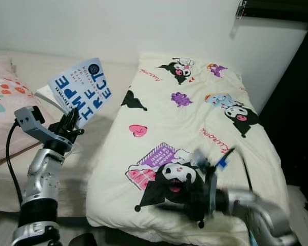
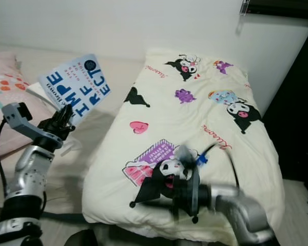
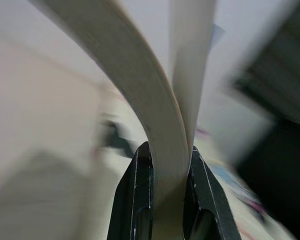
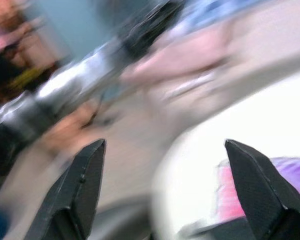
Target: Clean up the room
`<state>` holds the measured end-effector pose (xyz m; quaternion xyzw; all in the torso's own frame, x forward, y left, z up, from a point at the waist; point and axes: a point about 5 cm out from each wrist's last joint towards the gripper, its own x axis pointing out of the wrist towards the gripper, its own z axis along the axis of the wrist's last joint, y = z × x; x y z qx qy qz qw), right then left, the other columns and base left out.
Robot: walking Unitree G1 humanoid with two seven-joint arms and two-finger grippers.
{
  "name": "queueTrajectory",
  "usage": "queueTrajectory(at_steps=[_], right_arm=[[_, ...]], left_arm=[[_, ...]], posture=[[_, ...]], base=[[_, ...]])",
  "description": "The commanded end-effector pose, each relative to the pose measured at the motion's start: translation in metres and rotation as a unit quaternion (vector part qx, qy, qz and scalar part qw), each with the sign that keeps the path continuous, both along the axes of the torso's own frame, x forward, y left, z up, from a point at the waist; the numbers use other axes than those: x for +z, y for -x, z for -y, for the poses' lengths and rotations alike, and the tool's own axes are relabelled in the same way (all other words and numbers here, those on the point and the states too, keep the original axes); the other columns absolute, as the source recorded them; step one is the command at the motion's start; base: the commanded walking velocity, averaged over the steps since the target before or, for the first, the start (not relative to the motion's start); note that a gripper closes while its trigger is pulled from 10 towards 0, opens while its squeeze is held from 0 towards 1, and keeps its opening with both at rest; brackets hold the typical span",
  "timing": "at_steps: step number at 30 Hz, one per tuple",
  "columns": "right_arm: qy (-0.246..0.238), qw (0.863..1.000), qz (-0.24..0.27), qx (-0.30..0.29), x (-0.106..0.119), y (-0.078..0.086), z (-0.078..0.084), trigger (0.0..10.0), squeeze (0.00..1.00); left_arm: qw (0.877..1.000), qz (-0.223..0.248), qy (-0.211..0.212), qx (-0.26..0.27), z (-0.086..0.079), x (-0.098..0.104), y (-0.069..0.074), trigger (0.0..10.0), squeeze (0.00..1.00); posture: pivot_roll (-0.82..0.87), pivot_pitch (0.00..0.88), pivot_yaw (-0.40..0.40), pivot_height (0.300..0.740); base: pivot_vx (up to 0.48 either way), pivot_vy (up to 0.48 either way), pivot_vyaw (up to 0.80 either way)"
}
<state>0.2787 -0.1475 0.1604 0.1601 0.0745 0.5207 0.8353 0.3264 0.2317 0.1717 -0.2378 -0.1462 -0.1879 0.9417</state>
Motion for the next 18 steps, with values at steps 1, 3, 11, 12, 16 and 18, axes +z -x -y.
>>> queueTrajectory(at_steps=[1,3,11,12,16,18], right_arm=[[-0.015,0.998,-0.005,-0.067,-0.001,-0.008,0.017,10.0,0.00],[-0.017,0.995,0.002,-0.094,0.005,-0.012,0.028,10.0,0.00],[-0.010,0.994,0.016,-0.109,0.017,-0.011,0.041,10.0,0.00],[-0.010,0.994,0.016,-0.109,0.017,-0.011,0.041,10.0,0.00],[-0.021,0.993,0.028,-0.109,0.028,-0.011,0.041,10.0,0.00],[-0.025,0.993,0.031,-0.108,0.030,-0.012,0.040,10.0,0.00]], left_arm=[[0.995,0.043,-0.023,-0.086,0.009,0.013,0.008,10.0,0.00],[0.983,0.066,-0.055,-0.163,0.009,0.018,0.021,10.0,0.00],[0.964,0.081,-0.086,-0.239,0.002,0.030,0.037,10.0,0.00],[0.964,0.081,-0.086,-0.239,0.002,0.030,0.037,10.0,0.00],[0.941,0.087,-0.092,-0.312,0.020,0.029,0.050,10.0,0.00],[0.934,0.085,-0.092,-0.334,0.026,0.026,0.054,10.0,0.00]], posture=[[-0.04,0.010,-0.068,0.465],[-0.04,0.012,-0.071,0.465],[-0.03,0.015,-0.073,0.465],[-0.03,0.015,-0.073,0.465],[-0.04,0.010,-0.082,0.465],[-0.04,0.007,-0.083,0.465]], base=[[0.000,0.000,0.00],[0.000,0.000,0.00],[0.000,0.000,0.00],[0.000,0.000,0.00],[0.000,0.000,0.00],[0.000,0.000,0.00]])
